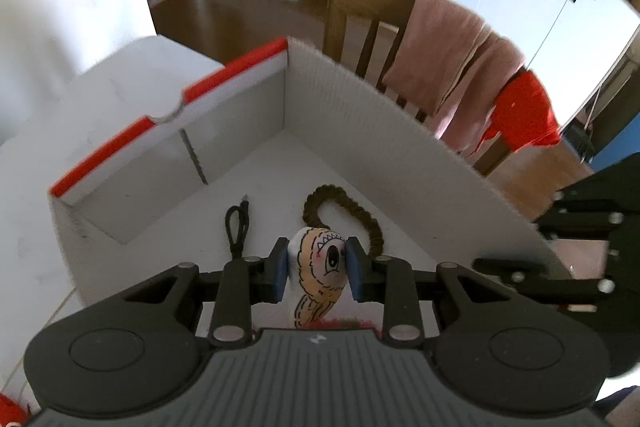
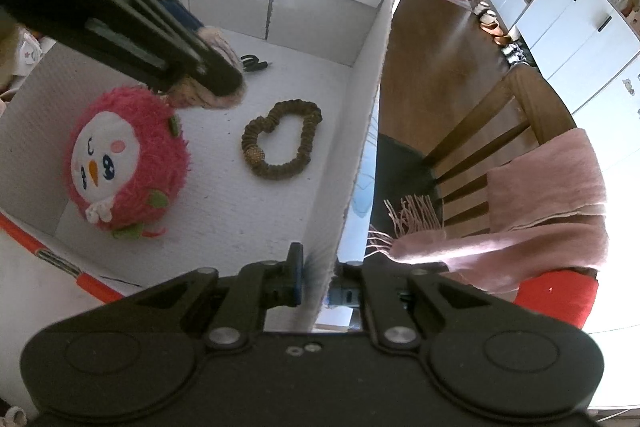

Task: Organize objects
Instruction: 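Carry the cartoon figure with the left gripper into the box and release, then return the left gripper to the pink cloth on the table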

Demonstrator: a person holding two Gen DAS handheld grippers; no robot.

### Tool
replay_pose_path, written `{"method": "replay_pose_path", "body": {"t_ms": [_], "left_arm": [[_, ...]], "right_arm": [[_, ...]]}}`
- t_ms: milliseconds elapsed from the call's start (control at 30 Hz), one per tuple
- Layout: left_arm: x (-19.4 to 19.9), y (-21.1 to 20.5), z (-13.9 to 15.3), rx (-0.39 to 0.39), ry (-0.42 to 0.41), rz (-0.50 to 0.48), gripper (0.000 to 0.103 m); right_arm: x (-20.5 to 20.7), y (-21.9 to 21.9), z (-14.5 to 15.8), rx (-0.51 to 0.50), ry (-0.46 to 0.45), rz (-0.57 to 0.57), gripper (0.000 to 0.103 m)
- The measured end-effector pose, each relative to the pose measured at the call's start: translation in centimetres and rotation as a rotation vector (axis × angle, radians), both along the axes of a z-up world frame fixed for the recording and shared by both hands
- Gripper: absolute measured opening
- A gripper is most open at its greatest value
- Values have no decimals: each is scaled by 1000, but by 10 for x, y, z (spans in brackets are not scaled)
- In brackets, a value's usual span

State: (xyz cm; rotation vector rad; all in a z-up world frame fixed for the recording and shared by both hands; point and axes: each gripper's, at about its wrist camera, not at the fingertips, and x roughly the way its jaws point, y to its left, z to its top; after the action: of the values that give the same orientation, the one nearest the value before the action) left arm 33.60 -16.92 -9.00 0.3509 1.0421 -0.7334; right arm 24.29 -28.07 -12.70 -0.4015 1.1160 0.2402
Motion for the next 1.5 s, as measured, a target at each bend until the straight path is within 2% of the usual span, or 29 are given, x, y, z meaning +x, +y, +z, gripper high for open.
{"method": "replay_pose_path", "body": {"t_ms": [367,467,533,567,600,667,867,1200,1333,1500], "left_arm": [[19,-11,-37,65,81,24,28],[22,-10,-39,55,98,37,29],[23,-7,-39,53,106,44,32],[23,-7,-38,56,103,44,40],[22,-7,-36,63,94,44,57],[19,-4,-32,69,69,42,68],[13,11,-12,12,58,71,68],[-27,66,50,-92,-11,68,68],[-43,96,71,-110,-37,89,68],[-57,136,82,-107,-53,155,71]], "right_arm": [[2,-1,0,17,11,-3,7],[2,-2,0,18,11,-4,7],[2,-2,0,16,11,-3,8],[2,-3,0,16,11,-4,8],[2,-3,0,17,12,-4,8],[3,-3,-1,18,13,-5,8],[2,-3,-2,13,11,-7,8],[2,-1,-2,-3,7,5,9],[2,0,-2,-9,7,10,9],[2,0,-1,-17,6,10,9]]}}
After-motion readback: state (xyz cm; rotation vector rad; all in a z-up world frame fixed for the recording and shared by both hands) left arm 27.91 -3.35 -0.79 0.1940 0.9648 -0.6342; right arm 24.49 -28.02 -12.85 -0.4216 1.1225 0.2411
